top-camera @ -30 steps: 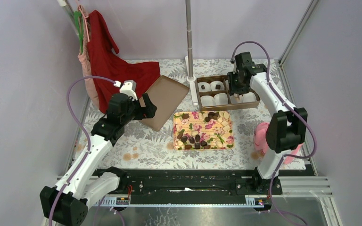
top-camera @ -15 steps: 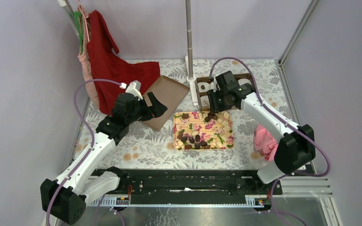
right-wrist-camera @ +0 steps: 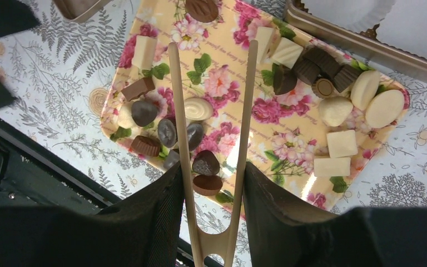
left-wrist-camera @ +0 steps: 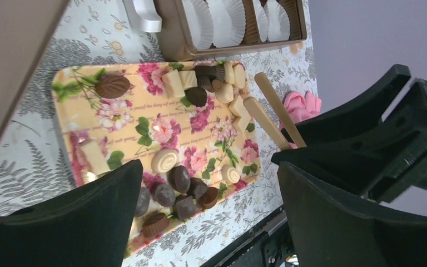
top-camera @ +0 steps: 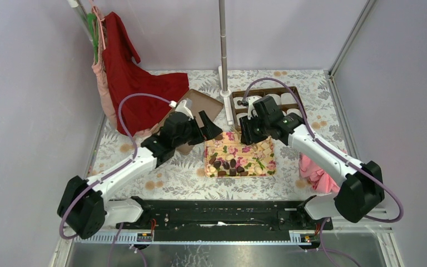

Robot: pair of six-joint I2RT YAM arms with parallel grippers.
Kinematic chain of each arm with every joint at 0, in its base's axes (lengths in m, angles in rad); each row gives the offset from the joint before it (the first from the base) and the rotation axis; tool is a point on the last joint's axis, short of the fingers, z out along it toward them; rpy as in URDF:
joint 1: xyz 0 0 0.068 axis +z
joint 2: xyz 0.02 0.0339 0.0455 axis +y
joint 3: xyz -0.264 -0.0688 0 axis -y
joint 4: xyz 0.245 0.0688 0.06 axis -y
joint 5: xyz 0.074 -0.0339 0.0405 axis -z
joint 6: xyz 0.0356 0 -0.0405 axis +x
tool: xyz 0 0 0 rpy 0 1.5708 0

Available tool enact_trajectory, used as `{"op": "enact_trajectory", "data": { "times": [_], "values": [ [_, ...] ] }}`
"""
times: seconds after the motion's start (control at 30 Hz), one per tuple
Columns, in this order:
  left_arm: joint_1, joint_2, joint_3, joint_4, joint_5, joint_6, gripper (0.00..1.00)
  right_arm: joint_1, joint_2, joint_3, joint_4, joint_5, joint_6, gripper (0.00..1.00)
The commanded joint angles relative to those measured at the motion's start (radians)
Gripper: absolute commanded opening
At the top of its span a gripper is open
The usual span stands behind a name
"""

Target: Pack the chocolate

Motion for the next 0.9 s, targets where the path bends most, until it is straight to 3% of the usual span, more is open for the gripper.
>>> {"op": "enact_trajectory", "data": {
  "times": [0.0,0.4,0.87],
  "values": [
    [-0.043,0.072,0.033,0.156,-0.057,-0.067,0.99,0.016,-0.058,-0.013,0.068,-0.048,0.007,0.46],
    [-0.087,0.234,0.066,0.259,-0.094,-0.187,0.99,0.022,-0.103,-0.037,0.091,-0.077,-0.006,0.46],
    [-0.127,0.26,0.053,0.276,-0.062,-0.205,0.98,0.022,-0.156,-0.061,0.153,-0.045,0.009,0.45]
  ]
}}
